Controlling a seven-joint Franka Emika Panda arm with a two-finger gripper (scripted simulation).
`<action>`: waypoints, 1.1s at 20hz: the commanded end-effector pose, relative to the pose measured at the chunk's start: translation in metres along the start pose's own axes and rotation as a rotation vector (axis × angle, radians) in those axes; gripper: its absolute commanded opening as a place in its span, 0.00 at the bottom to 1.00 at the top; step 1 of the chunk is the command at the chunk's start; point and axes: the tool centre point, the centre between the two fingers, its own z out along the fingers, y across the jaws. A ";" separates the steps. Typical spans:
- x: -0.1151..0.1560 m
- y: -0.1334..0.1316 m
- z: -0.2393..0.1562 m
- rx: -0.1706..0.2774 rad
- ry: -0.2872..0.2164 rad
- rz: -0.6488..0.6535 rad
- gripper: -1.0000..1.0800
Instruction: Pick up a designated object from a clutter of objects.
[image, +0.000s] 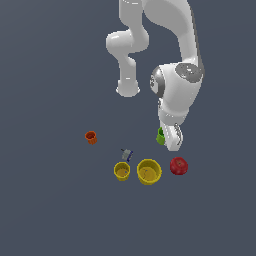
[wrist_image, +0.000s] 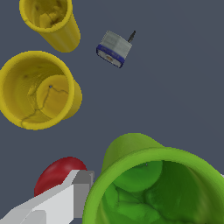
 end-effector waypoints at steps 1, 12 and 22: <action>0.005 0.005 -0.026 0.001 -0.001 0.000 0.00; 0.026 0.026 -0.143 0.001 -0.001 0.000 0.00; 0.039 0.037 -0.220 0.000 -0.001 0.000 0.00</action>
